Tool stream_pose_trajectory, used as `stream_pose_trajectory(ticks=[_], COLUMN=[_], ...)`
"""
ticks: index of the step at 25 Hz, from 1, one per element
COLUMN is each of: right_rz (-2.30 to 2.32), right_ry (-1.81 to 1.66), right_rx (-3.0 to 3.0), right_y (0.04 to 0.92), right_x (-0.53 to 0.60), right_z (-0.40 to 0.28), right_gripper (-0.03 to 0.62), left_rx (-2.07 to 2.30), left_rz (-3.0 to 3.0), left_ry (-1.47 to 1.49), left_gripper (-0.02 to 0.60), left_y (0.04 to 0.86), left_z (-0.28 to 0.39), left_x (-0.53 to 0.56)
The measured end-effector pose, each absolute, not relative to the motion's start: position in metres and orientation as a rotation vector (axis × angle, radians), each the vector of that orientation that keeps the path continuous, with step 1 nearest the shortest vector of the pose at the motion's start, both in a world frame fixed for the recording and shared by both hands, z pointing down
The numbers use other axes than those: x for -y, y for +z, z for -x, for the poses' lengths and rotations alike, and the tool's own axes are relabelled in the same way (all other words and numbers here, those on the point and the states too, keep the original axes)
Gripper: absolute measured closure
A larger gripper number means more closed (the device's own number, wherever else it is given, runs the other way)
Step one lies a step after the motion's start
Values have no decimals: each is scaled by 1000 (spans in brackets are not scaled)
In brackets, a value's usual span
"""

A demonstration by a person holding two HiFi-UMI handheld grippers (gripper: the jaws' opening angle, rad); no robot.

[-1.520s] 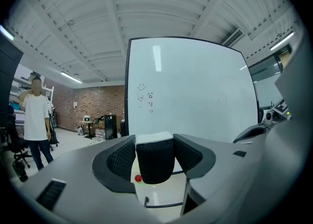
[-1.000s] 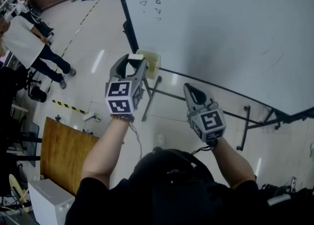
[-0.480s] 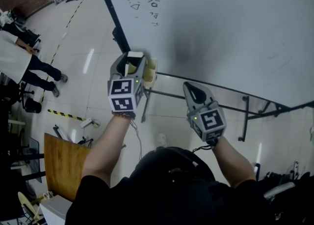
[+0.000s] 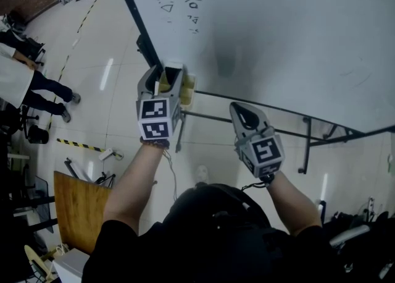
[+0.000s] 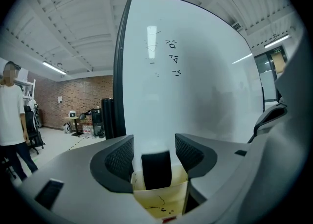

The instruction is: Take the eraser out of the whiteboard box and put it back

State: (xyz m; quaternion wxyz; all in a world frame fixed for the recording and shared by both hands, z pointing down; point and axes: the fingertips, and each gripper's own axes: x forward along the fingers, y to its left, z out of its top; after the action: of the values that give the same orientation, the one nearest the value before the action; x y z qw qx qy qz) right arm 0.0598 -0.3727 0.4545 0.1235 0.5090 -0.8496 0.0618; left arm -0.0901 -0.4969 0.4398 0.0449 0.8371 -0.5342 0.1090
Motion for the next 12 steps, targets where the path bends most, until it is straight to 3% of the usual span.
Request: stream_pose_trajectory(ticks=[12], right_rz=[-1387], right_ry=[144], right_rx=[2564], right_y=[441], right_x=[346], right_z=[-56], right_gripper=[576], left_rx=[1705], left_rz=[-2496], left_ry=[303], left_gripper=[321], left_y=[427], left_z=[95], left_x=[448])
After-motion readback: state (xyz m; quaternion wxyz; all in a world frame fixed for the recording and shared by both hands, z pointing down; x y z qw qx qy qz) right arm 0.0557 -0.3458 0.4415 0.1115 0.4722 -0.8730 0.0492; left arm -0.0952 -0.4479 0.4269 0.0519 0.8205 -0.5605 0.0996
